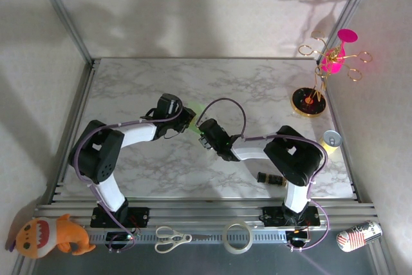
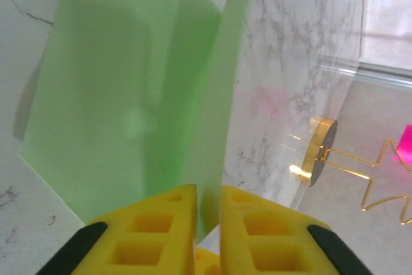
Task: Fold a paper plane with a square sheet of paper (pick it up from the middle)
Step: Third fold the triangle at the center of the table, then fourth fold the wing at the center of the table.
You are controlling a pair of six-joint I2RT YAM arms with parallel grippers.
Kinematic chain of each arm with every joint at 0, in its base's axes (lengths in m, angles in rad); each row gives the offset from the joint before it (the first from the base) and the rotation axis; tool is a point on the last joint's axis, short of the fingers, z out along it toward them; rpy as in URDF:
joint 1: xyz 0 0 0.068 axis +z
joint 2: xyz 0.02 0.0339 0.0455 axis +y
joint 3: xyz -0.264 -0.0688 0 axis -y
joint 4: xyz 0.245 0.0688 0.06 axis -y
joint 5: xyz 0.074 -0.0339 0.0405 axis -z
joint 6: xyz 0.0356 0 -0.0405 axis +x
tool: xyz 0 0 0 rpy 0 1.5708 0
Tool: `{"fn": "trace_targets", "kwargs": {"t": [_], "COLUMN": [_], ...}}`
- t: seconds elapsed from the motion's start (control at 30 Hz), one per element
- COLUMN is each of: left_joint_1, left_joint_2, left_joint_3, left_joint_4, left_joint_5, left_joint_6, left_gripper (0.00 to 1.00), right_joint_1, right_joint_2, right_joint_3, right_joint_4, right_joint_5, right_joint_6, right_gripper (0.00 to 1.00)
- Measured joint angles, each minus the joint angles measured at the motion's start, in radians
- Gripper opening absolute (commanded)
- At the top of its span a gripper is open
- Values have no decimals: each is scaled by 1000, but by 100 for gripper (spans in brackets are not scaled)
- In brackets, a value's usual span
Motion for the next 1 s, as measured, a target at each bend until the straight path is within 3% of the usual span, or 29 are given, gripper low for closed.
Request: {"fn": "trace_targets", "kwargs": {"t": [0.27, 1.0], "left_joint_1": [123, 44], "left_joint_2": [-114, 92], "left_joint_3": [-110, -82], "left_joint_4": [11, 47], "left_joint_5": [-20, 43], "left_joint_6": [4, 71], "left_gripper": [25, 17], "right_joint_1": [-4, -117], "right_joint_2": [0, 0], "right_joint_3": [-42, -49], "right_joint_4": [82, 108], "right_joint_5": [-31, -362], "right_joint_6": [-54, -40], "right_gripper": [16, 12]}}
